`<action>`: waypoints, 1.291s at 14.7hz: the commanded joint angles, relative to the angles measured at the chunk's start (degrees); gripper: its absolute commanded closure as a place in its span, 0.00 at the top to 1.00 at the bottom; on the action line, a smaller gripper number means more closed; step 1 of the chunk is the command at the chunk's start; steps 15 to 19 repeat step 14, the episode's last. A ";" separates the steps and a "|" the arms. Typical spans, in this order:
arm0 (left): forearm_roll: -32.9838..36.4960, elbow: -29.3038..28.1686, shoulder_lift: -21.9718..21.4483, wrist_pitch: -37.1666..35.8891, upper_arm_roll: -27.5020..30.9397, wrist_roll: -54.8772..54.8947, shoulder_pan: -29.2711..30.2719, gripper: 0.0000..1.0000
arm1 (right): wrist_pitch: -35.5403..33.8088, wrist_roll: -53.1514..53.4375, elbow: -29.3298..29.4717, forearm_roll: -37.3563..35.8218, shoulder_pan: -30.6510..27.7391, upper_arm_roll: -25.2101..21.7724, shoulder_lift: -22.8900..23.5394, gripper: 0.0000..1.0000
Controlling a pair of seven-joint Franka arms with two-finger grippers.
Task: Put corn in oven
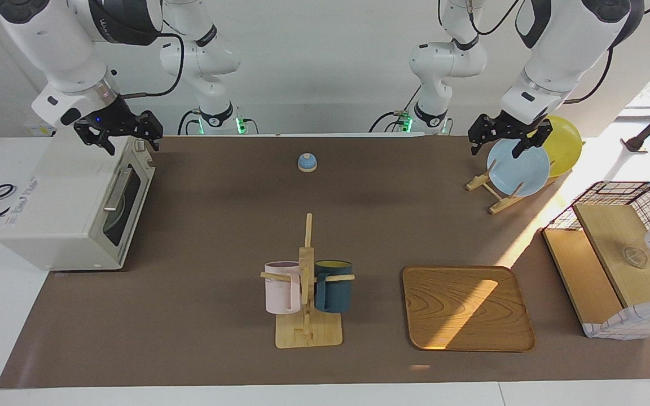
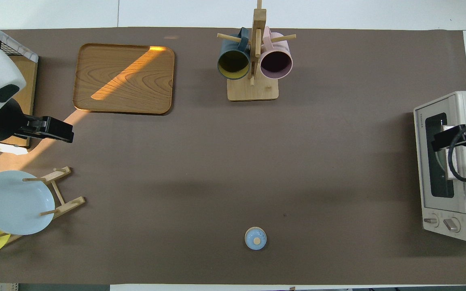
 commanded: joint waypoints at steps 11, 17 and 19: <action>-0.67 -2.00 -1.77 0.77 -0.24 0.56 0.85 1.00 | -0.84 0.43 1.89 -0.25 -1.42 -0.10 0.68 1.00; -0.67 -2.00 -1.77 0.86 -0.24 0.56 0.85 1.00 | -0.84 0.52 1.89 -0.25 -1.33 -0.10 0.68 1.00; -0.67 -2.00 -1.77 0.86 -0.24 0.56 0.85 1.00 | -0.84 0.52 1.89 -0.25 -1.33 -0.10 0.68 1.00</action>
